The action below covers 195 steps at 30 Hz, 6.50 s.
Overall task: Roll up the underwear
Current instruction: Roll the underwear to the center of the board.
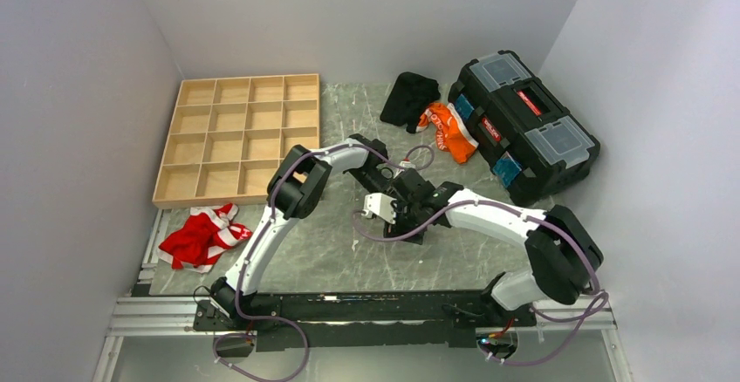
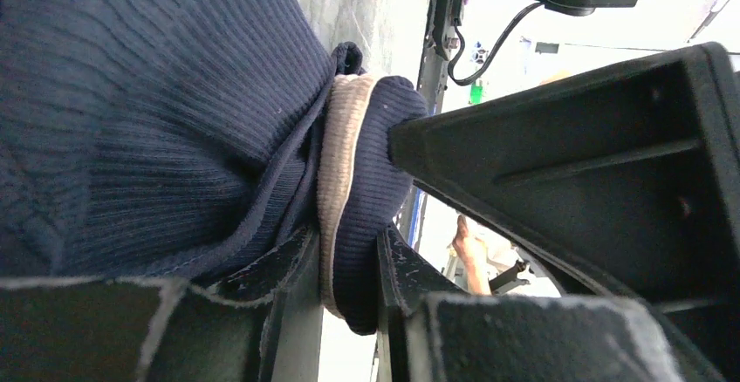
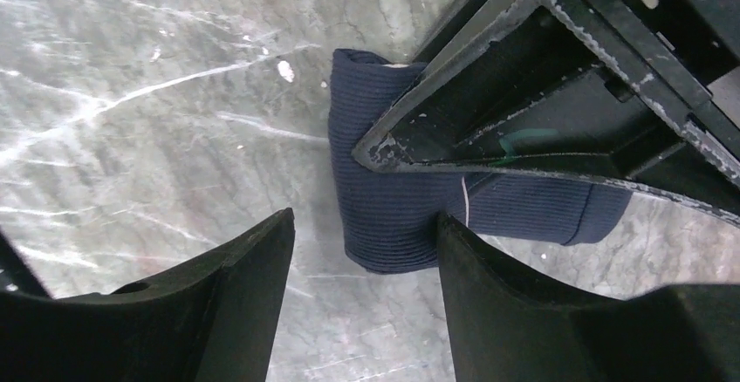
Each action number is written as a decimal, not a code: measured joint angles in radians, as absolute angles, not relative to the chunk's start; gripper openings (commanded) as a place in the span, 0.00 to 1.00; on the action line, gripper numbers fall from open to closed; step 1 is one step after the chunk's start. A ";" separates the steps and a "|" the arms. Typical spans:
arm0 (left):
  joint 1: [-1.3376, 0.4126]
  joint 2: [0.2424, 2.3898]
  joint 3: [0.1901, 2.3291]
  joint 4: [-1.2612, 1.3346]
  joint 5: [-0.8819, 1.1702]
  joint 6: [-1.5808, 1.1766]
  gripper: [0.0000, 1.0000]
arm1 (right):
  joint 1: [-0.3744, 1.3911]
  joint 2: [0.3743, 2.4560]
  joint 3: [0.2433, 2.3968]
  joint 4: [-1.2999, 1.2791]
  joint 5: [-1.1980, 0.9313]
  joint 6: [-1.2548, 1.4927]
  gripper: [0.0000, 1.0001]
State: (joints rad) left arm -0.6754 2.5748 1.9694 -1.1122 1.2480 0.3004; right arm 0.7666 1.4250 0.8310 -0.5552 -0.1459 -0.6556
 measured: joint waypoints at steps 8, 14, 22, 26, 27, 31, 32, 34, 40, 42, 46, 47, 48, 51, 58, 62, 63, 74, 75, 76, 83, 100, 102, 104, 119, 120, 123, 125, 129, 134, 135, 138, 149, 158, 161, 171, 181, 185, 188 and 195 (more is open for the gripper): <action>-0.675 2.579 1.975 -1.119 1.248 0.293 0.00 | 0.828 1.501 0.818 -0.469 -0.008 -0.665 0.50; -0.675 2.579 1.975 -1.124 1.248 0.301 0.00 | 0.848 1.536 0.818 -0.443 0.051 -0.674 0.25; -0.674 2.577 1.970 -1.129 1.250 0.321 0.28 | 0.847 1.542 0.831 -0.464 0.031 -0.678 0.00; -0.665 2.555 1.928 -1.102 1.251 0.324 0.39 | 0.835 1.539 0.834 -0.477 -0.008 -0.678 0.00; -0.662 2.545 1.910 -1.093 1.252 0.324 0.41 | 0.830 1.538 0.835 -0.480 -0.024 -0.677 0.00; -0.648 2.497 1.843 -1.065 1.252 0.324 0.54 | 0.786 1.536 0.846 -0.495 -0.113 -0.677 0.00; -0.644 2.481 1.825 -1.055 1.251 0.324 0.55 | 0.772 1.536 0.850 -0.500 -0.139 -0.677 0.00; -0.635 2.452 1.794 -1.036 1.236 0.324 0.57 | 0.746 1.536 0.858 -0.511 -0.187 -0.677 0.00; -0.612 2.417 1.750 -1.000 1.206 0.319 0.60 | 0.682 1.551 0.882 -0.556 -0.300 -0.679 0.00; -0.605 2.408 1.732 -0.986 1.206 0.314 0.61 | 0.666 1.552 0.886 -0.570 -0.327 -0.681 0.00; -0.590 2.363 1.667 -0.931 1.185 0.292 0.61 | 0.615 1.565 0.899 -0.617 -0.402 -0.691 0.00; -0.585 2.348 1.648 -0.916 1.176 0.286 0.61 | 0.602 1.570 0.904 -0.630 -0.420 -0.694 0.00; -0.579 2.330 1.626 -0.897 1.163 0.278 0.60 | 0.585 1.578 0.911 -0.646 -0.444 -0.699 0.00; -0.558 2.268 1.553 -0.820 1.124 0.250 0.60 | 0.528 1.614 0.939 -0.692 -0.524 -0.717 0.00; -0.524 2.068 1.318 -0.579 0.974 0.187 0.60 | 0.407 1.795 1.081 -0.864 -0.723 -0.820 0.00; -0.514 1.958 1.190 -0.459 0.883 0.143 0.60 | 0.348 1.956 1.211 -1.038 -0.846 -0.921 0.00; -0.513 1.931 1.156 -0.424 0.860 0.137 0.60 | 0.336 1.992 1.238 -1.074 -0.870 -0.934 0.00; -0.547 1.702 0.968 -0.189 0.757 0.200 0.66 | 0.321 2.257 1.415 -1.412 -0.989 -1.039 0.00; -0.561 1.683 0.960 -0.176 0.752 0.222 0.67 | 0.321 2.263 1.415 -1.421 -0.991 -1.040 0.00; -0.579 1.664 0.952 -0.164 0.747 0.243 0.69 | 0.322 2.268 1.415 -1.430 -0.991 -1.042 0.00; -0.768 1.597 0.942 -0.130 0.675 0.408 0.83 | 0.324 2.276 1.419 -1.446 -0.988 -1.040 0.00; -0.971 1.793 1.035 -0.084 0.408 0.596 0.84 | 0.324 2.276 1.419 -1.443 -0.987 -1.029 0.02; -0.978 1.808 1.039 -0.087 0.396 0.595 0.79 | 0.324 2.276 1.419 -1.443 -0.987 -1.029 0.02; -0.982 1.818 1.051 -0.089 0.391 0.591 0.73 | 0.324 2.276 1.419 -1.443 -0.987 -1.029 0.02; -1.000 1.848 1.097 -0.105 0.392 0.583 0.30 | 0.324 2.276 1.418 -1.441 -0.986 -1.025 0.09; -1.000 1.848 1.096 -0.106 0.392 0.583 0.25 | 0.324 2.276 1.418 -1.441 -0.986 -1.024 0.11; -1.000 1.849 1.097 -0.109 0.394 0.583 0.05 | 0.324 2.276 1.418 -1.440 -0.985 -1.019 0.20; -1.000 1.853 1.102 -0.117 0.395 0.583 0.00 | 0.325 2.276 1.418 -1.438 -0.983 -1.013 0.34; -0.997 1.871 1.137 -0.163 0.408 0.583 0.00 | 0.324 2.265 1.412 -1.429 -0.979 -0.990 0.48; -0.991 1.895 1.177 -0.216 0.430 0.583 0.00 | 0.319 2.201 1.391 -1.380 -0.921 -0.978 0.51; -0.990 1.897 1.182 -0.223 0.433 0.583 0.00 | 0.315 2.193 1.390 -1.370 -0.908 -0.978 0.51; -0.987 1.906 1.195 -0.238 0.442 0.584 0.00 | 0.308 2.178 1.390 -1.361 -0.884 -0.977 0.51; -0.952 1.975 1.314 -0.378 0.529 0.580 0.00 | 0.179 2.063 1.390 -1.360 -0.815 -0.982 0.51; -0.858 2.106 1.483 -0.544 0.743 0.522 0.00 | 0.064 1.874 1.330 -1.254 -0.812 -0.913 0.51; -0.833 2.160 1.553 -0.615 0.810 0.506 0.00 | 0.030 1.810 1.291 -1.195 -0.811 -0.867 0.51; -0.775 2.358 1.793 -0.846 1.003 0.449 0.00 | 0.043 1.539 1.105 -0.994 -0.757 -0.760 0.55; -0.720 2.512 1.922 -0.957 1.200 0.309 0.00 | 0.412 1.356 0.920 -0.800 -0.542 -0.670 0.60; -0.721 2.522 1.923 -0.964 1.212 0.282 0.00 | 0.514 1.356 0.900 -0.730 -0.418 -0.653 0.65; -0.721 2.532 1.932 -0.974 1.224 0.272 0.00 | 0.563 1.363 0.888 -0.692 -0.345 -0.652 0.67; -0.720 2.550 1.942 -0.997 1.250 0.267 0.00 | 0.657 1.437 0.871 -0.632 -0.231 -0.659 0.67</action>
State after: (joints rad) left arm -0.7204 2.5500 1.9419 -0.9970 1.2503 0.2668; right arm 0.6575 1.4368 0.8715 -0.6315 -0.2306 -0.6586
